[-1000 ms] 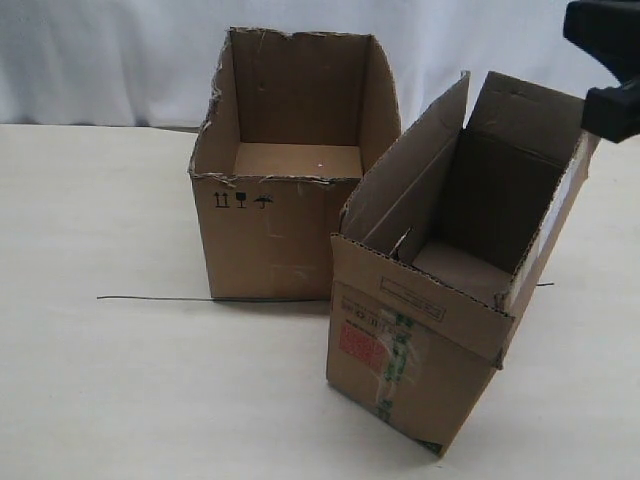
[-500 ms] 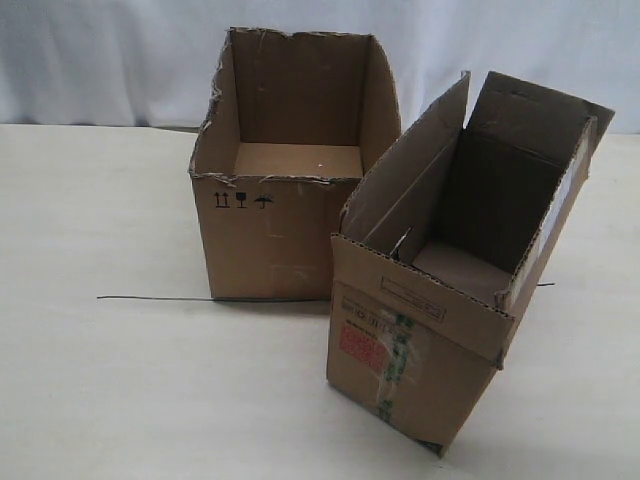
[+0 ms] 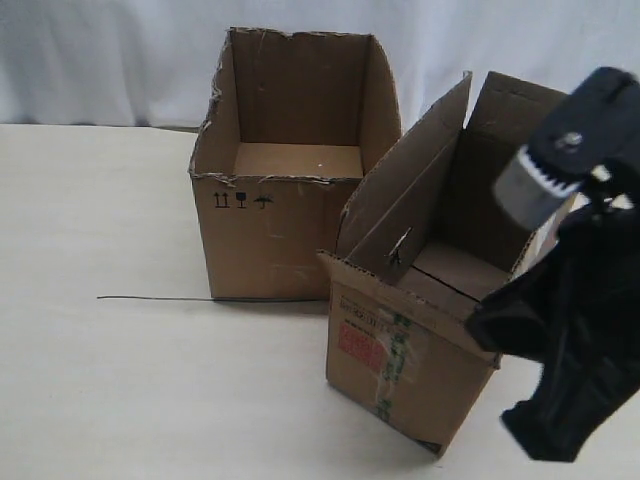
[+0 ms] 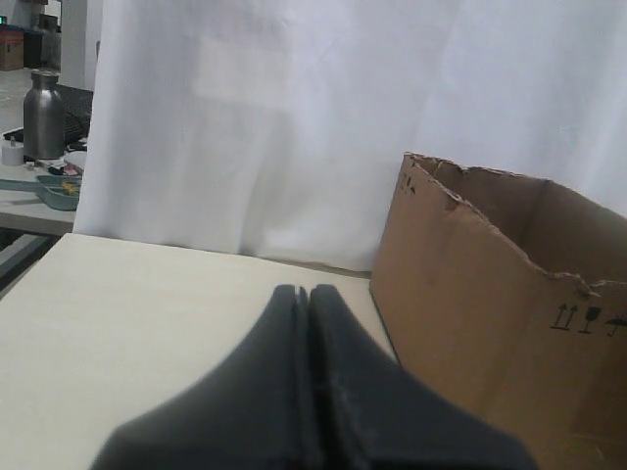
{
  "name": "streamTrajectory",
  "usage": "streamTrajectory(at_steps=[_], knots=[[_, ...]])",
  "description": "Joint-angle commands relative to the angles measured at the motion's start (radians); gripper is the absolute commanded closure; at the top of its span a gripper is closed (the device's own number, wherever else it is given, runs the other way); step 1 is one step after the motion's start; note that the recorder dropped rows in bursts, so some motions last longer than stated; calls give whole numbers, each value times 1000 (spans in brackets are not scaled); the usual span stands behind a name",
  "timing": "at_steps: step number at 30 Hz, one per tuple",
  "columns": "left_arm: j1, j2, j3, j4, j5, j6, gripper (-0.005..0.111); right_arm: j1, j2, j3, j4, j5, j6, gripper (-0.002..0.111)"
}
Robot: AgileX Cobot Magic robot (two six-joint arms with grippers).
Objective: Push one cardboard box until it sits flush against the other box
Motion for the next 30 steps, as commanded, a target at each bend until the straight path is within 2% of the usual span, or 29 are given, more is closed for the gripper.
streamTrajectory(at_steps=[1,2,7,14,23,30], knots=[[-8,-3,-6,1,-17,-6,107,107,102,-64,4,-18,-5,103],[-8,-3,-6,1,-17,-6,107,135,138,-94,-3,2,-5,103],[-8,-3,-6,1,-17,-6,107,151,207,-187,-33,73,-5,103],[-8,-3,-6,19,-17,-6,107,151,301,-191,-40,176,-5,103],[-8,-3,-6,19,-17,-6,107,151,350,-191,-322,229,135,103],[-8,-3,-6,19,-17,-6,107,151,350,-191,-423,229,160,103]])
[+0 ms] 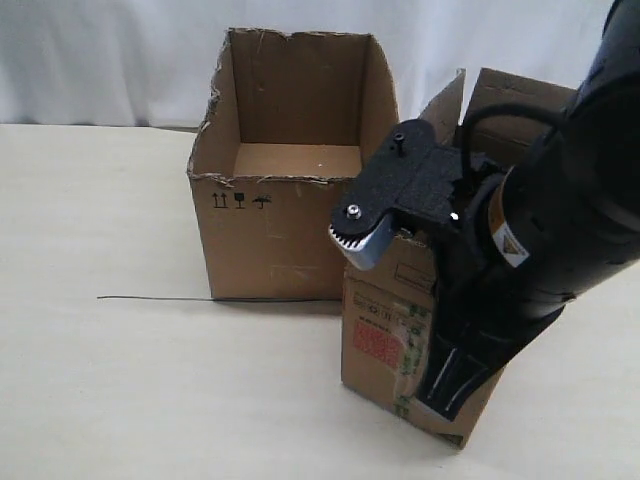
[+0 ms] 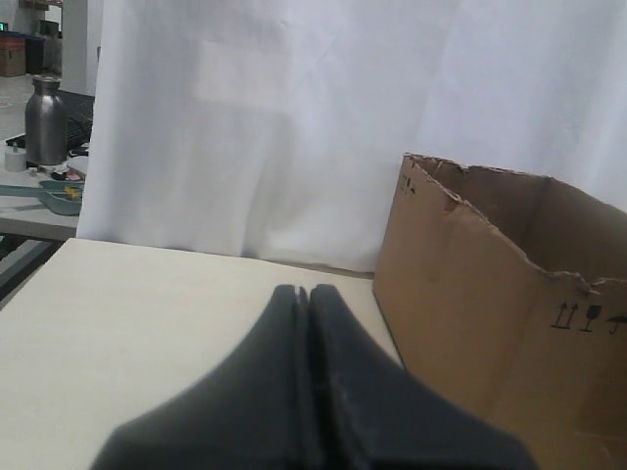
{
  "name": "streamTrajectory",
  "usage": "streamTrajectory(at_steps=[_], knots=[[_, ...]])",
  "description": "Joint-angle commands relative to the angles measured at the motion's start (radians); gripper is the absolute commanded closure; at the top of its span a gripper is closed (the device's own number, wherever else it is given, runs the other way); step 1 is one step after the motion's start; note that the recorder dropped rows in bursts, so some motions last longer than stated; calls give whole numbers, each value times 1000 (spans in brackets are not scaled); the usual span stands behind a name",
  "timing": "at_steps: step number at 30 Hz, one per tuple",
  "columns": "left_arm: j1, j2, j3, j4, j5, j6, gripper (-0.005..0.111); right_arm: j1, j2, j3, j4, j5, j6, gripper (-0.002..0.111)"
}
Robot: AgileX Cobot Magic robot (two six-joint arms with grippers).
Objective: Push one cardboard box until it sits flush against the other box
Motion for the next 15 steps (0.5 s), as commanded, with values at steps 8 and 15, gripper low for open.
streamTrajectory(at_steps=[8,15], knots=[[-8,-3,-6,1,-15,-6,107,2,9,-1,-162,7,59,103],[-8,-3,-6,1,-15,-6,107,2,9,-1,-241,7,60,103]])
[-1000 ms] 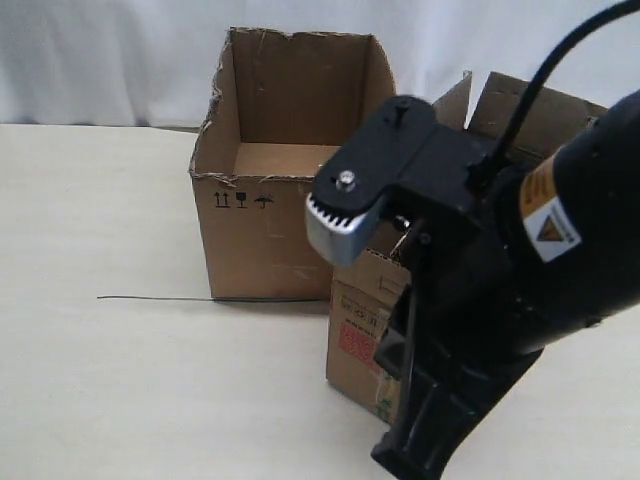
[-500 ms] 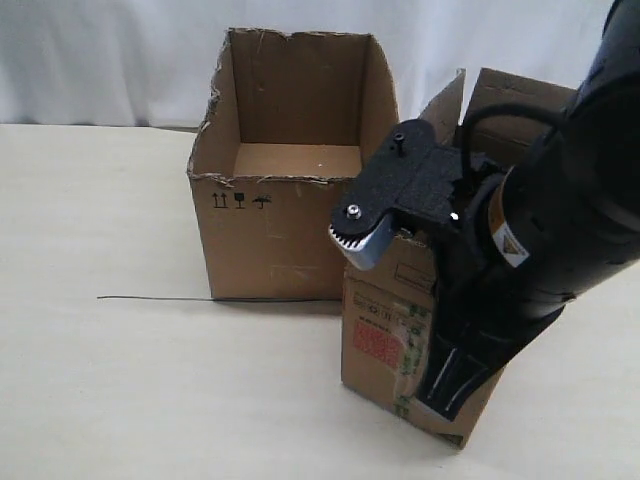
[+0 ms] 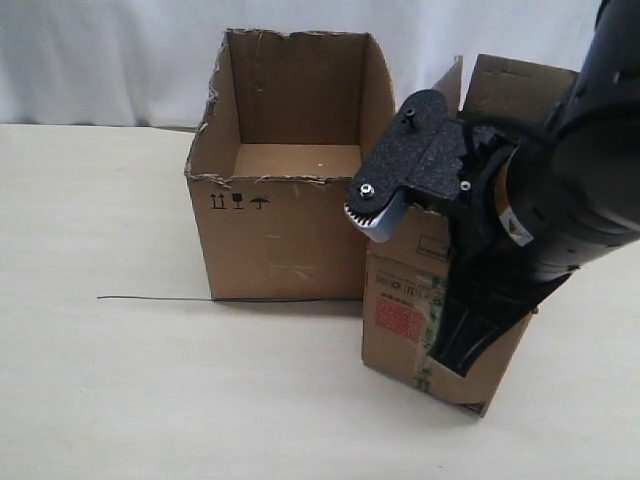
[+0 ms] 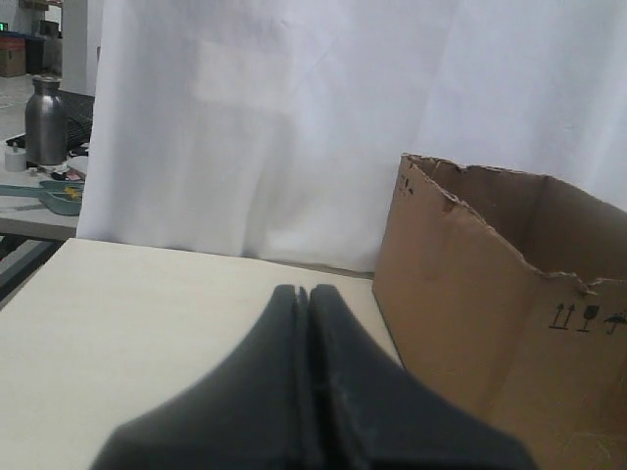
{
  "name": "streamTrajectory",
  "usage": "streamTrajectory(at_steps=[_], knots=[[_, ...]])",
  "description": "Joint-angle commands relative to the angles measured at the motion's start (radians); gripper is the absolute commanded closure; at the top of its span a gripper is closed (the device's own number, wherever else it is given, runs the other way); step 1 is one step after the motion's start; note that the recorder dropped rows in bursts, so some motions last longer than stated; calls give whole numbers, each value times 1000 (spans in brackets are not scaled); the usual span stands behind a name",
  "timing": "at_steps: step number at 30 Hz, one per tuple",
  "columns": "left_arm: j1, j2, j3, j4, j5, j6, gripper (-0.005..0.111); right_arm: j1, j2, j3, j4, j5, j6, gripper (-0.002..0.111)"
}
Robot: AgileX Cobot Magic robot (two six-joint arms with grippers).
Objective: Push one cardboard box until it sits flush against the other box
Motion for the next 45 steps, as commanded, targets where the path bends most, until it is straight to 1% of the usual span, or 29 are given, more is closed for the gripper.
streamTrajectory(at_steps=[1,7,14,22,26,29,32,36,39,42,45], knots=[[-8,-3,-6,3,-15,-6,107,2,1,-1,-72,5,9,103],[-8,-3,-6,3,-15,-6,107,0,1,-1,-112,5,12,103],[-8,-3,-6,3,-15,-6,107,0,1,1,-88,5,12,103],[-8,-3,-6,3,-15,-6,107,0,1,84,-207,5,38,103],[-8,-3,-6,3,-15,-6,107,0,1,111,-307,5,71,103],[-8,-3,-6,3,-15,-6,107,0,1,111,-356,5,111,103],[-8,-3,-6,3,-15,-6,107,0,1,111,-367,2,116,103],[-8,-3,-6,3,-15,-6,107,0,1,111,-387,-53,146,103],[-8,-3,-6,3,-15,-6,107,0,1,111,-436,-65,192,103],[-8,-3,-6,3,-15,-6,107,-25,1,111,-445,-78,199,103],[-8,-3,-6,3,-15,-6,107,-80,1,111,-414,-93,199,103]])
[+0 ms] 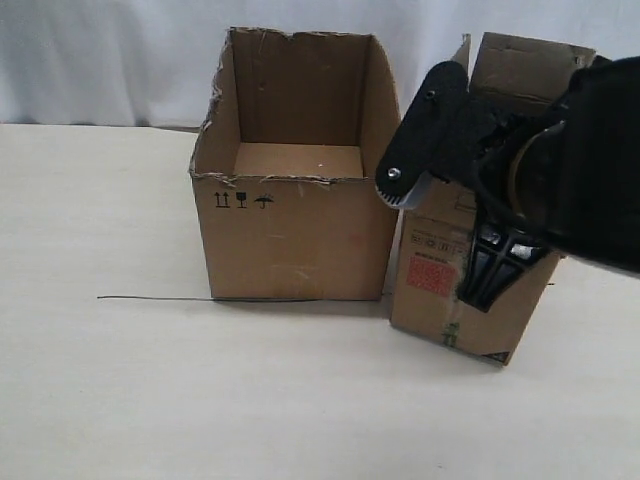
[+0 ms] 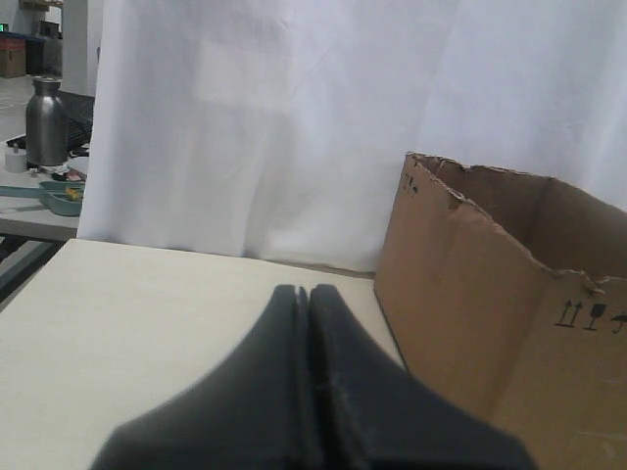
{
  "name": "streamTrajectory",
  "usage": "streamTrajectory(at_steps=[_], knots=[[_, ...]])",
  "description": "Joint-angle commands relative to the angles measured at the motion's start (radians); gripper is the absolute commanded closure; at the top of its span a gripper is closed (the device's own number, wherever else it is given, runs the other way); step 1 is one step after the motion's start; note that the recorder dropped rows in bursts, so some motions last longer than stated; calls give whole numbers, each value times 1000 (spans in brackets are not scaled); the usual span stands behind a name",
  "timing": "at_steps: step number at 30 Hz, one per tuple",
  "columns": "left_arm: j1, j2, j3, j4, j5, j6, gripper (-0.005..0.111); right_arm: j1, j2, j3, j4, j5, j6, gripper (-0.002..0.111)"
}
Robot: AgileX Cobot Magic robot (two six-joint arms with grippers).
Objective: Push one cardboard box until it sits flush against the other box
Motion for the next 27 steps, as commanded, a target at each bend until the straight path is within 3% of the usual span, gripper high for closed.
streamTrajectory(at_steps=[1,6,13,19,27], knots=[[-8,-3,-6,0,-15,-6,107,-77,1,5,5,-21,14,103],[-8,-3,-6,0,-15,-6,107,-133,1,5,3,-56,14,103],[-8,-3,-6,0,-15,-6,107,-130,-8,3,45,-150,14,103],[-8,-3,-6,0,-15,-6,107,-130,-181,-33,67,-154,53,103],[-8,-3,-6,2,-15,-6,107,-217,-584,45,0,-315,432,103]])
